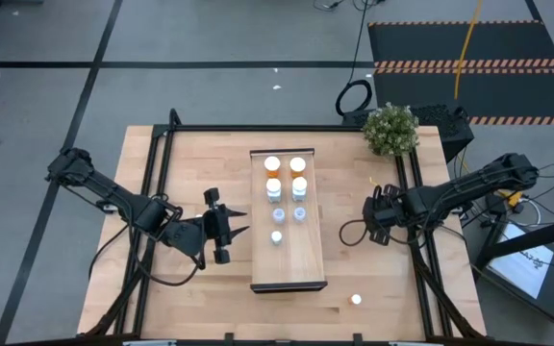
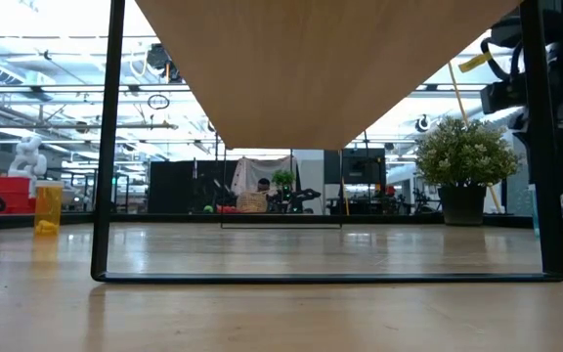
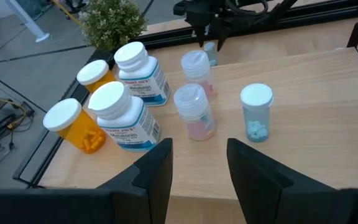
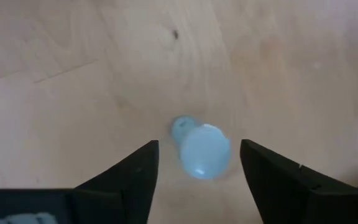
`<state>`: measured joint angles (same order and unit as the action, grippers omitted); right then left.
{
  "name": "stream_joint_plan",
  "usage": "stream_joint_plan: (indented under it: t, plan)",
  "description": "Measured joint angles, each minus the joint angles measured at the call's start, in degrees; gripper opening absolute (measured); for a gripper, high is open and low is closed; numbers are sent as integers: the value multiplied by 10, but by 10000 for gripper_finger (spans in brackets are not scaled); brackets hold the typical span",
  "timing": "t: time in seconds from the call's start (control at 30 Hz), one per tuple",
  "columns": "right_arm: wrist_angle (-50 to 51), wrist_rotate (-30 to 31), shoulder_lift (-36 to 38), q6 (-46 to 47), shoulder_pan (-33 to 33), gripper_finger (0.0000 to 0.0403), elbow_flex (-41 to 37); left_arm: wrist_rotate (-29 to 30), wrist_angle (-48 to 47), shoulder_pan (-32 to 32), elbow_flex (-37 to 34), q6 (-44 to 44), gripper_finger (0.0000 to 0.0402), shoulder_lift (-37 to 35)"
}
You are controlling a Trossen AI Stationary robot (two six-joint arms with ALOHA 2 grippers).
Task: Pick and place medicine bottles onto shelf by color
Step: Put the blue pill bottle on the shelf aligned with the other blue pill bottle
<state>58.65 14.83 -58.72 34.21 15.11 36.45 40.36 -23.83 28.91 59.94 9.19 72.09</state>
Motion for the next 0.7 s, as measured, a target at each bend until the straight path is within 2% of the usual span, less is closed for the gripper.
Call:
stream_joint_plan:
  t: [0.37,0.7]
  plan:
    - [-10,-2,0,-9,-17,155,0,0,0,0,0,0,154,0]
    - [-17,-30,0,-6,-17,121,0,0,0,0,0,0,154,0]
